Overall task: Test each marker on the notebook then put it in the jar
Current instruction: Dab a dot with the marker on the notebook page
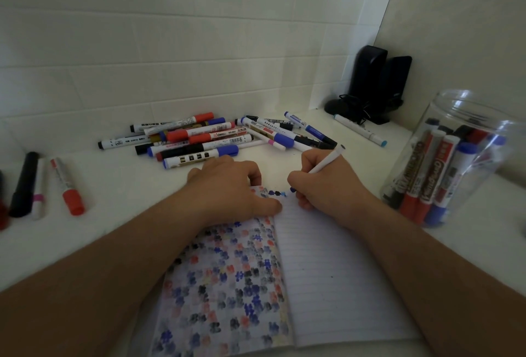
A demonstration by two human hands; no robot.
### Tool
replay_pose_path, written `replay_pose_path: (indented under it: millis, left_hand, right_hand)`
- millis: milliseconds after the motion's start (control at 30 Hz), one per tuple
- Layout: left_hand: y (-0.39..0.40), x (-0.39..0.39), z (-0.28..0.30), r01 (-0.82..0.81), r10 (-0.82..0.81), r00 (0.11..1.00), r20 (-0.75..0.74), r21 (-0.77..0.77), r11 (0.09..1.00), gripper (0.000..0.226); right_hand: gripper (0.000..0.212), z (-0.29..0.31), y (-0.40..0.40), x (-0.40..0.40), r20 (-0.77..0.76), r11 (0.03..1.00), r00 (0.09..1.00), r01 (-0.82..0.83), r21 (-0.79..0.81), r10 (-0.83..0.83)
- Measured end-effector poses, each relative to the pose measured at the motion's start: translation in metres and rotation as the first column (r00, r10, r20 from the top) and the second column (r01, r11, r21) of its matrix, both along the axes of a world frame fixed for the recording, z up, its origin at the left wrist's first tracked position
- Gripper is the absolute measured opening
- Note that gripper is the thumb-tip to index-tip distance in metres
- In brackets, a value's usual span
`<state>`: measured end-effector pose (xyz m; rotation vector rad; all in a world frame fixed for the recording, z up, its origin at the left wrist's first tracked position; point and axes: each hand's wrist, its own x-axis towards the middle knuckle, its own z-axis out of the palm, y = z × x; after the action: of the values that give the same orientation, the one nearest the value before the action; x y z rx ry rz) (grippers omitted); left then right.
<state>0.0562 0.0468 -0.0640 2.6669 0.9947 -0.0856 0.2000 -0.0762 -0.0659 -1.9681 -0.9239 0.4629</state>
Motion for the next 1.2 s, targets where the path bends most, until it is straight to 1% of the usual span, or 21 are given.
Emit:
replay_pose_path:
  millis: [67, 133, 200, 233, 267, 300, 367, 400, 433, 500, 567, 700, 933, 1033, 1133, 1200]
  left_hand:
    - [0.000, -0.001, 0.000, -0.003, 0.003, 1.000, 0.014, -0.009, 1.000, 0.056]
    - [0.000, -0.003, -0.001, 0.000, 0.000, 0.999, 0.052, -0.012, 1.000, 0.059]
    - [-0.002, -0.007, -0.004, 0.000, 0.000, 0.990, 0.140, -0.002, 1.000, 0.073]
    - [-0.003, -0.009, -0.005, 0.006, -0.008, 0.978, 0.208, 0.010, 1.000, 0.079]
    - [-0.004, -0.011, -0.007, 0.027, -0.030, 0.957, 0.287, 0.014, 1.000, 0.079]
    - [-0.004, -0.012, -0.007, 0.069, -0.065, 0.928, 0.367, 0.003, 0.998, 0.071]
    - [-0.005, -0.013, -0.006, 0.172, -0.123, 0.853, 0.506, -0.052, 0.984, 0.038]
    - [-0.005, -0.013, -0.004, 0.204, -0.125, 0.816, 0.565, -0.078, 0.976, 0.023]
    - [-0.004, -0.013, -0.002, 0.217, -0.118, 0.779, 0.616, -0.089, 0.972, 0.017]
    - [-0.005, -0.012, 0.000, 0.229, -0.101, 0.737, 0.668, -0.107, 0.967, 0.014]
    - [-0.005, -0.012, -0.002, 0.229, -0.073, 0.744, 0.664, -0.151, 0.962, 0.012]
    - [-0.001, -0.012, -0.006, 0.205, -0.025, 0.761, 0.649, -0.204, 0.957, 0.015]
    - [-0.004, -0.012, -0.002, 0.212, -0.085, 0.761, 0.643, -0.123, 0.970, 0.014]
    - [-0.006, -0.013, -0.001, 0.231, -0.112, 0.758, 0.642, -0.104, 0.967, 0.018]
    - [-0.008, -0.014, 0.001, 0.241, -0.134, 0.754, 0.643, -0.082, 0.967, 0.023]
    - [-0.009, -0.014, 0.001, 0.243, -0.155, 0.755, 0.637, -0.053, 0.968, 0.024]
  right_hand:
    - [0.027, 0.001, 0.000, 0.002, -0.097, 0.997, 0.995, 0.040, 0.058, -0.035]
    - [0.028, 0.003, -0.002, 0.006, -0.275, 0.980, 0.959, 0.116, 0.163, -0.068]
    - [0.027, 0.004, -0.006, 0.012, -0.415, 0.954, 0.910, 0.132, 0.270, -0.008]
    - [0.024, 0.004, -0.009, 0.013, -0.449, 0.942, 0.892, 0.107, 0.318, 0.050]
    - [0.019, 0.003, -0.012, 0.014, -0.471, 0.930, 0.875, 0.079, 0.359, 0.108]
    - [0.014, 0.003, -0.015, 0.015, -0.496, 0.919, 0.854, 0.062, 0.390, 0.153]
    - [0.008, 0.004, -0.019, 0.018, -0.559, 0.903, 0.805, 0.070, 0.424, 0.200]
    - [0.005, 0.005, -0.021, 0.020, -0.587, 0.901, 0.783, 0.081, 0.427, 0.208]
    - [0.005, 0.007, -0.022, 0.021, -0.608, 0.901, 0.765, 0.088, 0.425, 0.212]
    - [0.014, 0.008, -0.023, 0.021, -0.621, 0.902, 0.751, 0.081, 0.424, 0.224]
    - [0.008, 0.009, -0.023, 0.019, -0.611, 0.901, 0.754, 0.061, 0.430, 0.241]
    - [0.015, 0.008, -0.023, 0.015, -0.577, 0.901, 0.776, 0.027, 0.433, 0.255]
    - [0.012, 0.008, -0.020, 0.012, -0.521, 0.920, 0.829, 0.023, 0.392, 0.202]
    - [0.011, 0.008, -0.020, 0.011, -0.503, 0.925, 0.843, 0.016, 0.380, 0.192]
    - [0.015, 0.007, -0.019, 0.009, -0.468, 0.926, 0.860, -0.012, 0.378, 0.202]
    - [0.020, 0.006, -0.019, 0.009, -0.413, 0.930, 0.888, -0.044, 0.366, 0.204]
